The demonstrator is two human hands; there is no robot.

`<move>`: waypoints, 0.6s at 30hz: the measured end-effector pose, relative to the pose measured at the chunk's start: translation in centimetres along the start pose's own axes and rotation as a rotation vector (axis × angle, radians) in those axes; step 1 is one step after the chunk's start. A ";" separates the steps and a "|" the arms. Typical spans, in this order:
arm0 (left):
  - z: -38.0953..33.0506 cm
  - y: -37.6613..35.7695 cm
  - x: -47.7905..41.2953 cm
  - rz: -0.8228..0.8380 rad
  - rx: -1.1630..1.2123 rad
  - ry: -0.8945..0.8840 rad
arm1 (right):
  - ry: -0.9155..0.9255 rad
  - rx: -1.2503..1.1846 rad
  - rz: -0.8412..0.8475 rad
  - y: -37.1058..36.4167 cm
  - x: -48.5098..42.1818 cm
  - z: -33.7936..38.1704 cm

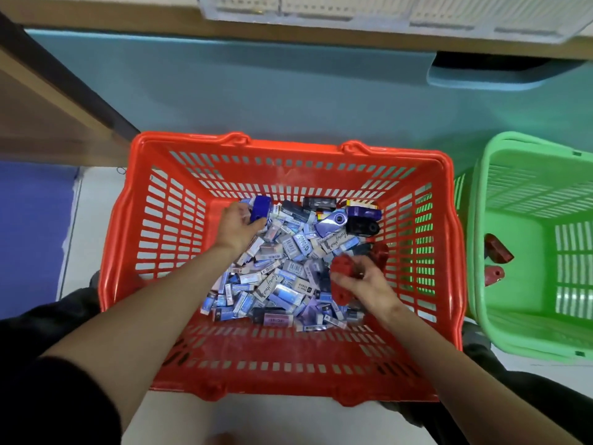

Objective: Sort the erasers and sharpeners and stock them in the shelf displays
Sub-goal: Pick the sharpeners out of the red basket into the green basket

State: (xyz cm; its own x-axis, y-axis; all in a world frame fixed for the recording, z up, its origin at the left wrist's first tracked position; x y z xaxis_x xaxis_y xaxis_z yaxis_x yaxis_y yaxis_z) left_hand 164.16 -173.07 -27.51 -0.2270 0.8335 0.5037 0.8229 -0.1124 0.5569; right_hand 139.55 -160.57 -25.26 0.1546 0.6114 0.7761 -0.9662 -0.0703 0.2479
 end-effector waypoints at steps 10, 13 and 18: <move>1.5 -2.9 -3.9 0.092 -0.178 0.179 | -0.083 -0.231 -0.118 1.3 -1.9 1.0; 2.2 -3.0 -1.9 0.152 -0.235 0.216 | -0.029 -0.151 -0.092 1.4 -1.0 2.4; -2.0 -2.6 4.1 0.238 -0.063 0.114 | 0.163 0.018 -0.014 3.6 2.8 7.1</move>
State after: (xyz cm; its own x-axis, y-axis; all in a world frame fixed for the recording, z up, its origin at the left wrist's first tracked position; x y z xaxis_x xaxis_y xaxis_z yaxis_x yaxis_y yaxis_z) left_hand 159.99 -170.49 -25.59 -0.0912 0.7140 0.6942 0.8268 -0.3342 0.4524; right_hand 138.00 -164.75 -18.08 0.1312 0.7323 0.6682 -0.9600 -0.0743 0.2698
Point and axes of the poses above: each hand's wrist, its own x-axis away from the middle knuckle, its own y-axis out of the back of the hand, z = x × y, the point moved 9 cm from there along -x, towards the middle knuckle, and after that the axes turned 6 degrees about -z, right-handed, at the moved point
